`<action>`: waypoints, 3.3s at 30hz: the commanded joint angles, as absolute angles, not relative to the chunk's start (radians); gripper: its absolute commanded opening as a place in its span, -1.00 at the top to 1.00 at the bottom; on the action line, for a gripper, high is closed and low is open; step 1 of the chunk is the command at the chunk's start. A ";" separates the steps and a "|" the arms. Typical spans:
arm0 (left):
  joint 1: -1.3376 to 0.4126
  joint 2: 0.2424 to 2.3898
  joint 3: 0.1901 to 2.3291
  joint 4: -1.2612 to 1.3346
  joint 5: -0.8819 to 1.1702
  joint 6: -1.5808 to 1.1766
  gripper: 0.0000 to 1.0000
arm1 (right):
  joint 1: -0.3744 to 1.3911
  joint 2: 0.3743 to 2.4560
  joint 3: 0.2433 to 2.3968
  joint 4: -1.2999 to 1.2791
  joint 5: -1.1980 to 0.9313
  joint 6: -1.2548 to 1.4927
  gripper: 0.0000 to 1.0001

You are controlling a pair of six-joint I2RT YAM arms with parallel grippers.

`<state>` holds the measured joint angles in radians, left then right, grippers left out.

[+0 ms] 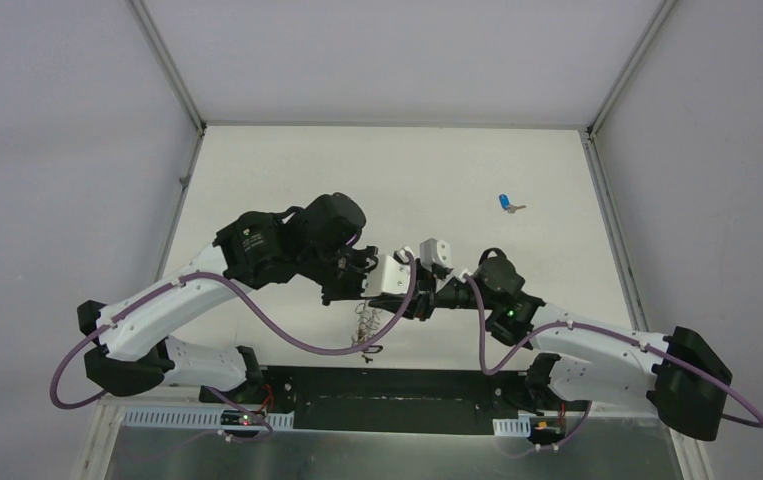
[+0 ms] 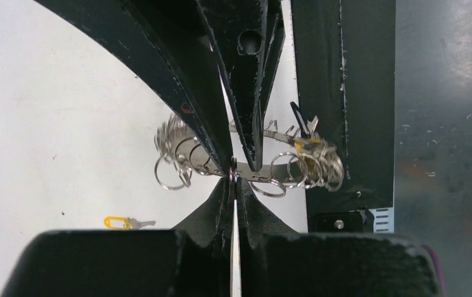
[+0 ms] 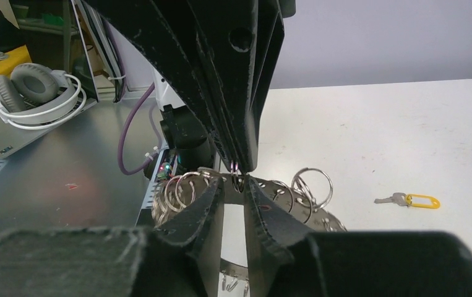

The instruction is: Put the keys on the keyring

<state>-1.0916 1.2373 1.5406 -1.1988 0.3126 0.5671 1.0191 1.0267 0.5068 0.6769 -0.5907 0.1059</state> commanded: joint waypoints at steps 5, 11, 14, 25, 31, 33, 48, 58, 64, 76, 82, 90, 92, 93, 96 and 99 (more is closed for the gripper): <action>-1.090 1.227 1.575 -1.152 0.363 0.544 1.00 | 1.023 1.034 0.565 0.749 -0.608 0.117 0.86; -1.089 1.201 1.534 -1.120 0.360 0.510 1.00 | 1.023 1.026 0.555 0.746 -0.606 0.108 1.00; -1.088 1.158 1.491 -1.074 0.337 0.474 0.54 | 1.023 1.015 0.547 0.746 -0.607 0.110 1.00; -1.088 0.770 1.122 -0.682 0.266 0.243 0.18 | 1.023 0.968 0.526 0.735 -0.620 0.104 1.00; -1.088 0.653 0.962 -0.471 0.248 0.122 0.20 | 1.023 0.953 0.520 0.729 -0.637 0.102 1.00; -1.088 0.649 0.931 -0.420 0.258 0.099 0.22 | 1.023 0.950 0.518 0.729 -0.636 0.104 1.00; -1.089 0.735 0.908 -0.343 0.306 0.091 0.60 | 1.023 0.928 0.511 0.710 -0.609 0.100 1.00; -1.088 0.709 0.940 -0.446 0.270 0.122 0.39 | 1.023 0.933 0.509 0.708 -0.593 0.100 1.00; -1.088 0.713 0.940 -0.474 0.271 0.123 0.48 | 1.023 0.934 0.509 0.707 -0.584 0.101 1.00; -1.088 0.738 0.950 -0.468 0.297 0.126 1.00 | 1.023 0.939 0.512 0.706 -0.590 0.103 1.00; -1.089 0.728 0.946 -0.458 0.285 0.124 1.00 | 1.023 0.924 0.507 0.683 -0.558 0.104 0.95; -1.088 0.725 0.921 -0.437 0.262 0.260 1.00 | 1.022 0.855 0.491 0.594 -0.469 0.090 -0.54; -1.088 0.735 0.918 -0.429 0.270 0.306 1.00 | 1.022 0.833 0.491 0.568 -0.447 0.088 -0.67; -1.089 0.741 0.918 -0.430 0.281 0.341 1.00 | 1.022 0.821 0.490 0.555 -0.428 0.089 -0.72; -1.089 0.744 0.900 -0.427 0.337 0.480 1.00 | 1.022 0.787 0.484 0.527 -0.365 0.105 -0.88; -1.089 0.735 0.877 -0.414 0.342 0.597 1.00 | 1.023 0.752 0.470 0.515 -0.256 0.139 -0.99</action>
